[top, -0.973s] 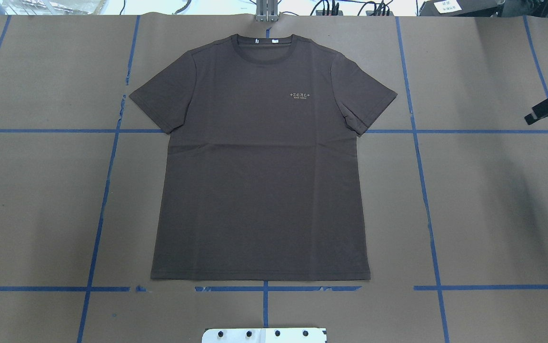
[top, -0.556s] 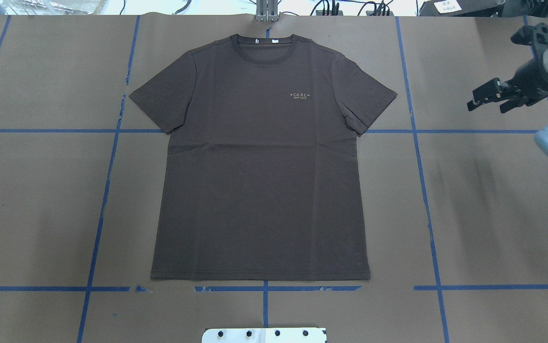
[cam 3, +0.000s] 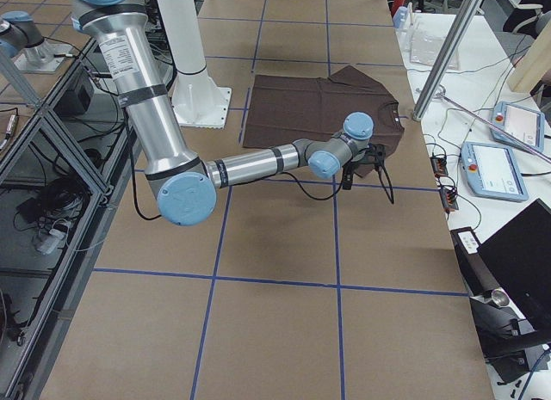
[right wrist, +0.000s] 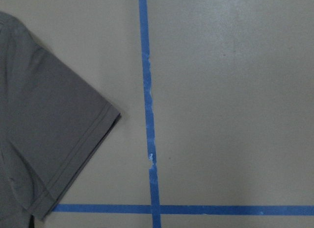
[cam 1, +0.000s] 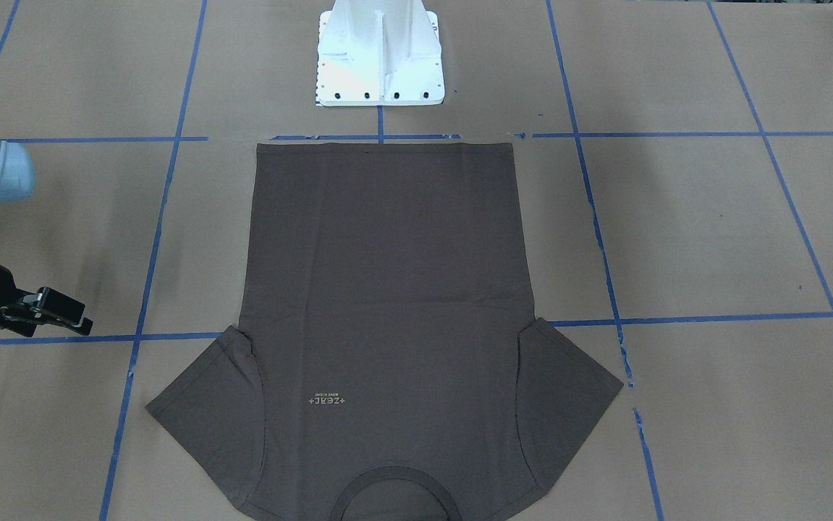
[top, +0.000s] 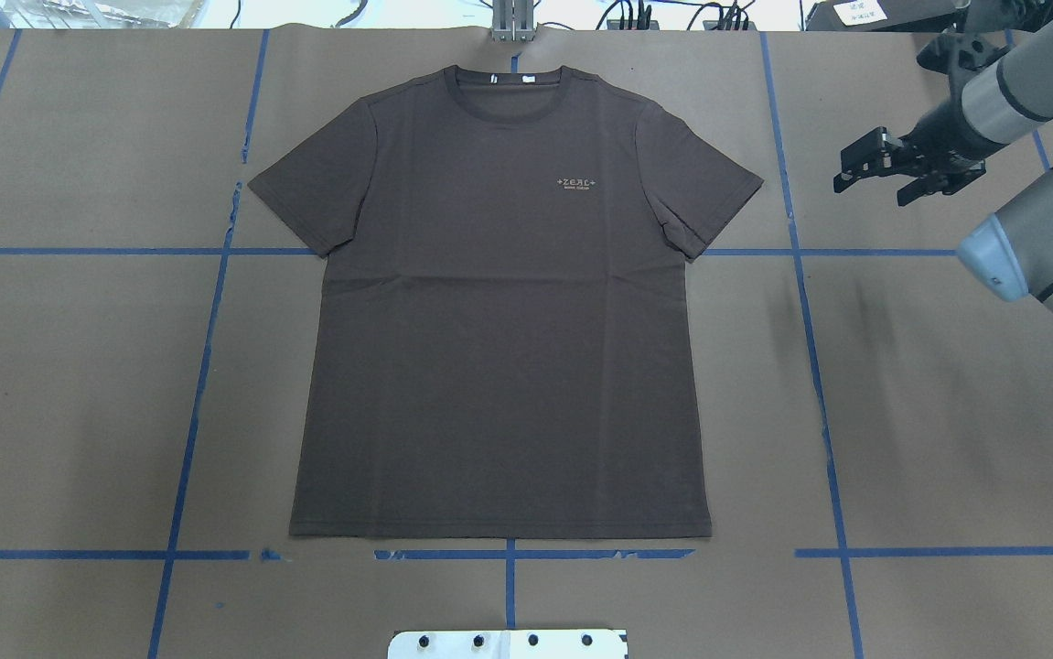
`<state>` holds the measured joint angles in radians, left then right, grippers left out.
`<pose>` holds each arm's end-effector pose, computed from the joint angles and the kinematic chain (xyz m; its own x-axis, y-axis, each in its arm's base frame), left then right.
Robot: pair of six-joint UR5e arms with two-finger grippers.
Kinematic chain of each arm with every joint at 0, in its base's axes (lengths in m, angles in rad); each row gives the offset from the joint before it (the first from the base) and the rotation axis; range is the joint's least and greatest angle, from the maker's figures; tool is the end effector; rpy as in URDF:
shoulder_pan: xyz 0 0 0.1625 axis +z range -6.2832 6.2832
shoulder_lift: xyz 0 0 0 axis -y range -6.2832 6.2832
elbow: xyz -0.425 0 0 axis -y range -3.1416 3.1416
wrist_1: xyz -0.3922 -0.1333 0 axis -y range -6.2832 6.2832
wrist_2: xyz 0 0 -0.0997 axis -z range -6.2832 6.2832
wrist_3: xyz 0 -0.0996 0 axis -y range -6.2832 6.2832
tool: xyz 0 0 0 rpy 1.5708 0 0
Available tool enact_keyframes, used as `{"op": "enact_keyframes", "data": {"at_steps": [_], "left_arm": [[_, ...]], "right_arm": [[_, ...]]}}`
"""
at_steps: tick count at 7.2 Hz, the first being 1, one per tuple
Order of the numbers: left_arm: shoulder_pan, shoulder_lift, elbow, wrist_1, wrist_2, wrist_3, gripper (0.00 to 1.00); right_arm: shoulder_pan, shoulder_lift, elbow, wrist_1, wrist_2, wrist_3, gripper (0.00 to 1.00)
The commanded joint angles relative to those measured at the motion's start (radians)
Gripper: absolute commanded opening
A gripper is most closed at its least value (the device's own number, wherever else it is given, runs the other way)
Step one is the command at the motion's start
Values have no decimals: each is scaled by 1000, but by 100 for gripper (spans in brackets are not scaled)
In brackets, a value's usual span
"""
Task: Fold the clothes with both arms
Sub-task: 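Move the right gripper in toward the sleeve nearest it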
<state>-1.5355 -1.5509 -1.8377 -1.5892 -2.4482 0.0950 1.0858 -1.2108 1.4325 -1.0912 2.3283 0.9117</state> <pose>-0.0396 -0.4864 0.5268 0.6256 0.3146 -0.7139 -0.0938 0.9388 0.3315 -0.2481 -0.6099 0.4650 0.5486 0.0867 0.8316 -0.1266 0.9918 -0.0199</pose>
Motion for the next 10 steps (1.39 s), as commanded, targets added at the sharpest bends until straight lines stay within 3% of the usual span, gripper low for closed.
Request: {"op": "enact_keyframes", "data": {"at_steps": [1,2,4,6,10], "left_arm": [[0,0,-2,0,0,0,100],[0,-2,-8,-2,-2,-1,100],[0,-5,-9,-2,-12,-1,100],[0,-3,-9,-2,-18,-1,100],[0,-5,-11,-2,-20,-1,100]], "right_arm": [[-64,43,-1,1,-73,102,100],[-96,80,-18,1,-130,152,99],[-124,208,-168,26,-228,216,98],[-151,263,-280,94,-314,226,91],[-162,267,-316,93,-337,225,83]]}}
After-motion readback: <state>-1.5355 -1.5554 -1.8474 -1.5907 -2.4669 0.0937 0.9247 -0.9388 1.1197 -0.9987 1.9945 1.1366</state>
